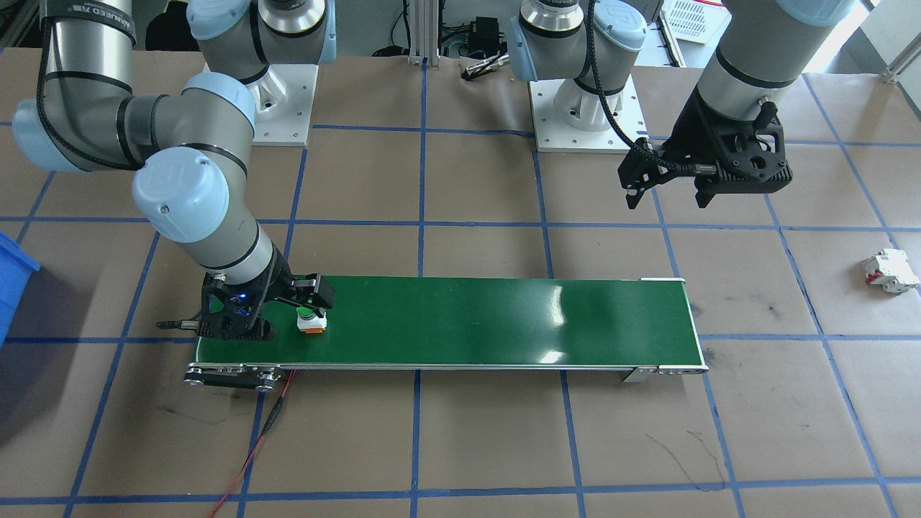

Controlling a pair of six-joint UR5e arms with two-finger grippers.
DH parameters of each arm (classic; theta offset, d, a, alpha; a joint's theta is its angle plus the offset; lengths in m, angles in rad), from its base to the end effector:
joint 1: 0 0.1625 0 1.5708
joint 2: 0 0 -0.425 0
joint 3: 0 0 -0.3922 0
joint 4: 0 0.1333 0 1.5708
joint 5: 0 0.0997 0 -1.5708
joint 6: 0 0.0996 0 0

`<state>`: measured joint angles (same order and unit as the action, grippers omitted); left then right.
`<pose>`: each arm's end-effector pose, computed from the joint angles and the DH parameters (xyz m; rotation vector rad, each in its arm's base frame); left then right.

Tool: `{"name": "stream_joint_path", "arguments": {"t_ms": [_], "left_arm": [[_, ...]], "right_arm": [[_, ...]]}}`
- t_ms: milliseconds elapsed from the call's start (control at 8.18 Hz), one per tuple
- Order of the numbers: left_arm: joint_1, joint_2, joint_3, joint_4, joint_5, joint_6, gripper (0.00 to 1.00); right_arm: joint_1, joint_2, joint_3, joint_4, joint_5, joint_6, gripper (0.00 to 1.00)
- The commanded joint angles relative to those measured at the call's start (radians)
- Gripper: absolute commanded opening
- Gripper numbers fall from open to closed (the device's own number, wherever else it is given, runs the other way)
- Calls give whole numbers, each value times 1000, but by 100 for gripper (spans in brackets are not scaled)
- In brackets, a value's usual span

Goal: Move button from left to right

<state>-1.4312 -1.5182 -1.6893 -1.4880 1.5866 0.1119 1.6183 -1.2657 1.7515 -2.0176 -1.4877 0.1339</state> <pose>-0.0650 -0.4841 0.4632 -0.0435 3.1234 -0.0231 0.1685 -0.5629 0.2817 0.1347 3.0586 0.0710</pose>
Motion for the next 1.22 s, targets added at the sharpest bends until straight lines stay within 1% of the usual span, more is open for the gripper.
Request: {"name": "stream_joint_path", "arguments": {"t_ms": [0,122,245,367,489,612,734,856,978,1101], "left_arm": [[0,1,0,0,0,0,100],[0,0,0,0,1,0,100],[0,-5,2,0,1,0,100],[0,-8,3,3,1,2,100],[0,-8,-3,14,1,2,100],[0,-7,-3,15,1,0,100],[0,-5,-4,15,1,0,100],[0,-5,-4,15,1,0,100],[0,-7,-4,17,1,0,100],[0,-2,-4,20,1,0,100]], "right_arm": [[-2,38,0,13,-91,-5,79],[-6,42,0,28,-89,-29,68],[-17,40,0,37,-94,-81,33],[-47,31,-1,55,-91,-124,13],[-73,28,-10,77,-97,-131,1],[-83,22,-24,106,-101,-151,0],[-89,5,-56,112,-112,-160,0],[-142,-17,-97,134,-156,-181,0],[-244,-44,-109,158,-152,-285,0],[-353,-78,-112,157,-158,-451,0]]}}
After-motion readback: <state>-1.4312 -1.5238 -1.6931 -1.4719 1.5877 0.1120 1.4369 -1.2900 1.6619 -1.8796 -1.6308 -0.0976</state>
